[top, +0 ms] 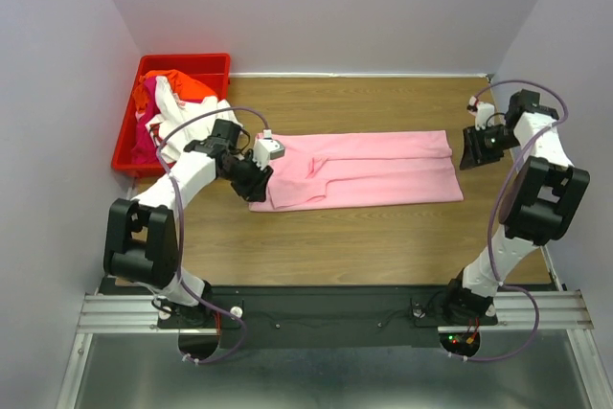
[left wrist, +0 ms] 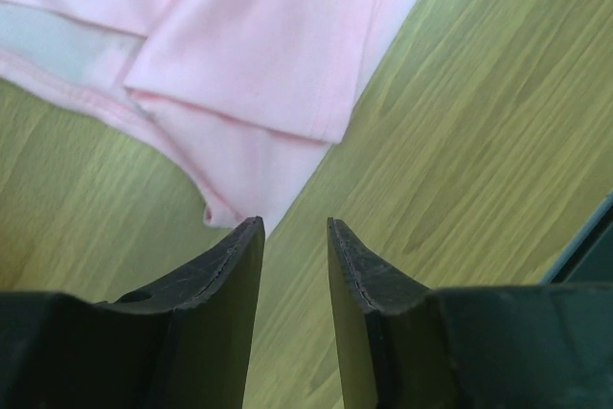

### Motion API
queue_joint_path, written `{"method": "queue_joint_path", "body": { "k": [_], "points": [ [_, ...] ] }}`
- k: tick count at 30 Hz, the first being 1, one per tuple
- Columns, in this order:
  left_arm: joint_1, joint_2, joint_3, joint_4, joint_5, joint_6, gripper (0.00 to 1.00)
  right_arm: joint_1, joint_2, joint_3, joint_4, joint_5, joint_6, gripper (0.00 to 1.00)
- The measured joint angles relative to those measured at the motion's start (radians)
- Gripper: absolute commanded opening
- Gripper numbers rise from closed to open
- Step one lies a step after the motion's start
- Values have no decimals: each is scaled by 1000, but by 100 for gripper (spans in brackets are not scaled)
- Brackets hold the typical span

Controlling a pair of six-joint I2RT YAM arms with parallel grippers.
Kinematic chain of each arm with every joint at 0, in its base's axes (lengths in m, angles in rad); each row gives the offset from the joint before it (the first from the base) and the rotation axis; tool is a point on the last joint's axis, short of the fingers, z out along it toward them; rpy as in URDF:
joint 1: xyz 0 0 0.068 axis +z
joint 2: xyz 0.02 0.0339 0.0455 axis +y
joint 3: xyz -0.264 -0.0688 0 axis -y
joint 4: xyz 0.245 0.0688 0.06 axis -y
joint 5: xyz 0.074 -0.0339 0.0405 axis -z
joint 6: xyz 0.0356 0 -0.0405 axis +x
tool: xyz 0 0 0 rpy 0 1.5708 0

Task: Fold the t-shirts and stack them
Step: Fold the tshirt

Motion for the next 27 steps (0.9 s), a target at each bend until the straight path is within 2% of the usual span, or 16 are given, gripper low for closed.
{"method": "queue_joint_path", "body": {
  "k": [7, 12, 19, 27],
  "points": [
    [-49, 99, 46, 59, 41, -101, 46, 89, 23, 157, 2, -123, 127, 36],
    [-60, 150, 46, 80, 57, -145, 46, 269, 92, 262, 105, -192, 303, 33],
    [-60, 149, 29, 119, 64, -179, 45, 562, 322, 494, 280, -227, 547, 29],
    [-60, 149, 22, 131, 64, -191, 45, 751, 522, 633, 408, -218, 718, 27]
  ]
}}
